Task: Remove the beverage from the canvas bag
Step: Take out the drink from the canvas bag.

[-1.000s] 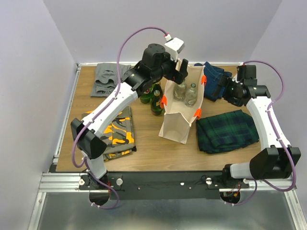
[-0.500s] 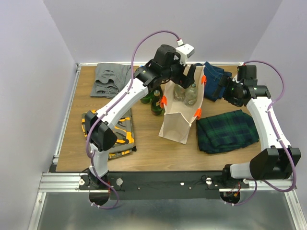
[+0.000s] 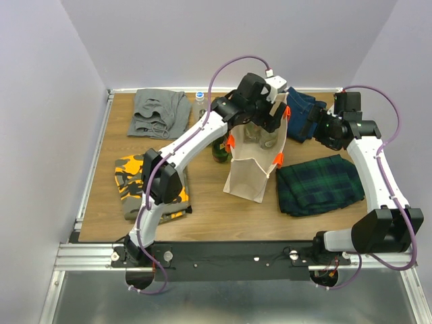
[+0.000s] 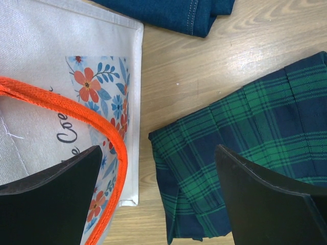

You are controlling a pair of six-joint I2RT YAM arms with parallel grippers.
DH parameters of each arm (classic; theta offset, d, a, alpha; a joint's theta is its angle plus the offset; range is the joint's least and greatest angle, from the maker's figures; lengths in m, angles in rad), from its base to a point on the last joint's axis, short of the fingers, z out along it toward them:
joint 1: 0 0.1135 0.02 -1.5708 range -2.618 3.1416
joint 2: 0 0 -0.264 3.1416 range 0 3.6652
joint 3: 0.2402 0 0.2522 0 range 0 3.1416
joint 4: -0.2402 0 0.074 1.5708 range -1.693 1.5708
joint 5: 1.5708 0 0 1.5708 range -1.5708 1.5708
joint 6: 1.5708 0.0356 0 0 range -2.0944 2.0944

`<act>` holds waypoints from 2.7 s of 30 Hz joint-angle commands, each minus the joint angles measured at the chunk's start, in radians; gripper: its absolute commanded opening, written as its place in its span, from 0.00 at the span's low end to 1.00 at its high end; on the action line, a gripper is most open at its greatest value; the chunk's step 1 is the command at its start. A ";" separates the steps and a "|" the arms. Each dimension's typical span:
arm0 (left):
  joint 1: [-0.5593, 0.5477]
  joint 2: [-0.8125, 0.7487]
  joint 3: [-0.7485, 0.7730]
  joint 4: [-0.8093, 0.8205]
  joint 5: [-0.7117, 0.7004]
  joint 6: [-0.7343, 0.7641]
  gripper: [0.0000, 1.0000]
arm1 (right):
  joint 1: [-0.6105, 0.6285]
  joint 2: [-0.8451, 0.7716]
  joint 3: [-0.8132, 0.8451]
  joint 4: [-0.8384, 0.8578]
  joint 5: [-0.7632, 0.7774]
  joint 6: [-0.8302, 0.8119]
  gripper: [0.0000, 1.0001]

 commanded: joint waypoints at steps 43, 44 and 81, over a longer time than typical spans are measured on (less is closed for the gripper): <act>-0.021 0.181 -0.011 0.227 -0.074 -0.123 0.73 | -0.002 0.002 0.007 -0.008 0.022 -0.017 1.00; -0.021 0.179 -0.014 0.233 -0.077 -0.123 0.73 | -0.001 0.005 0.007 -0.008 0.022 -0.017 1.00; -0.022 0.179 -0.055 0.259 -0.113 -0.126 0.52 | -0.002 0.005 0.016 -0.014 0.014 -0.014 1.00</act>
